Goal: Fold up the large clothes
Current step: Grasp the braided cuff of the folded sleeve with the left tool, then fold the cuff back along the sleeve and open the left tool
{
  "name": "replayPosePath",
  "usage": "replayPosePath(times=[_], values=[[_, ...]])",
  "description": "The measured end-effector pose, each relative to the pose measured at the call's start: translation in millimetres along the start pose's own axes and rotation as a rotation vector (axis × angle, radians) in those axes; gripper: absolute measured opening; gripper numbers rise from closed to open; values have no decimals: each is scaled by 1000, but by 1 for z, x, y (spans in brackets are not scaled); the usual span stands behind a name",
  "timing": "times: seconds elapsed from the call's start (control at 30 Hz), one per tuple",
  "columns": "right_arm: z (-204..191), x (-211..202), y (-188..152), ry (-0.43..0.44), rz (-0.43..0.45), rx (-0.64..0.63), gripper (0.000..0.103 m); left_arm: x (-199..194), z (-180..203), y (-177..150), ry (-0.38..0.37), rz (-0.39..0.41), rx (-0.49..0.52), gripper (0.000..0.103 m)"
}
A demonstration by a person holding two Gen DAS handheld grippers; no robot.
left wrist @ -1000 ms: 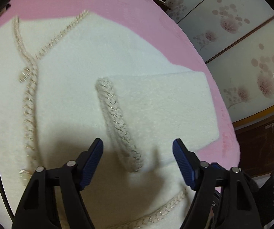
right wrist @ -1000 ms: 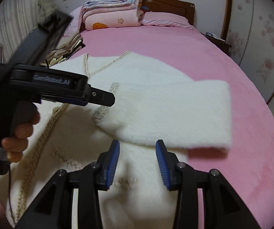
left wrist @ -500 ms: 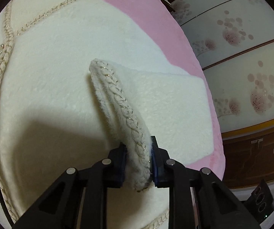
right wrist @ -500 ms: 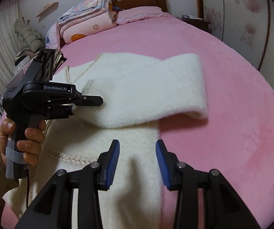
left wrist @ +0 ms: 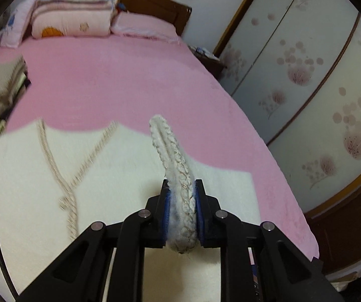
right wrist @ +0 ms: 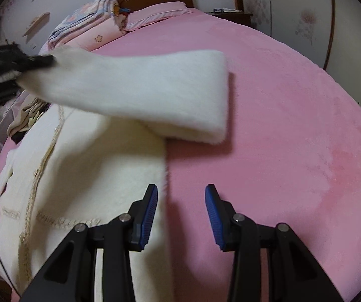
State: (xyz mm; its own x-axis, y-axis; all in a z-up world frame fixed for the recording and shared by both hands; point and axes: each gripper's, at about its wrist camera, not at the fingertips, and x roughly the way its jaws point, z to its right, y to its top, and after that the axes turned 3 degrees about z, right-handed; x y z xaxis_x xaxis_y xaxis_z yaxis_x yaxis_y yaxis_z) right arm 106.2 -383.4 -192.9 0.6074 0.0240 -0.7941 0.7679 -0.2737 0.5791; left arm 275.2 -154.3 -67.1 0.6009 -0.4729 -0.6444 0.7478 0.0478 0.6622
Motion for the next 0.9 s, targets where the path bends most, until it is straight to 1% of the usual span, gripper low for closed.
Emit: replayPosePath(times=[0.1,0.2,0.3,0.37,0.43,0.5,0.6,0.67,0.7,0.8,0.9], values=[[-1,11,8,2,3,11,39,-16,-7,12,43,41,9,15],[-9,25,20,13,-7,8,39,-30,-26,25,93,66,-3,15],[-24,37,32,21,-12,-33,39,-33,-46,31,149,85,-27,14],[-38,43,39,7,-8,-77,39,-42,-72,30,189,100,-42,14],[-51,46,41,-4,-5,-114,39,-44,-95,29,232,102,-58,14],[-60,52,44,-27,-3,-150,39,-38,-114,23,268,83,-76,14],[-71,64,44,-62,-30,-194,39,-22,-152,7,328,26,-113,14],[-74,68,42,-98,-33,-218,39,-9,-168,-4,343,-6,-130,14],[-74,68,40,-106,-33,-225,39,-3,-178,-11,354,-26,-147,14],[-74,68,37,-114,-38,-237,39,9,-197,-29,371,-52,-173,14],[-73,66,36,-134,-35,-257,39,17,-208,-45,379,-78,-185,14]])
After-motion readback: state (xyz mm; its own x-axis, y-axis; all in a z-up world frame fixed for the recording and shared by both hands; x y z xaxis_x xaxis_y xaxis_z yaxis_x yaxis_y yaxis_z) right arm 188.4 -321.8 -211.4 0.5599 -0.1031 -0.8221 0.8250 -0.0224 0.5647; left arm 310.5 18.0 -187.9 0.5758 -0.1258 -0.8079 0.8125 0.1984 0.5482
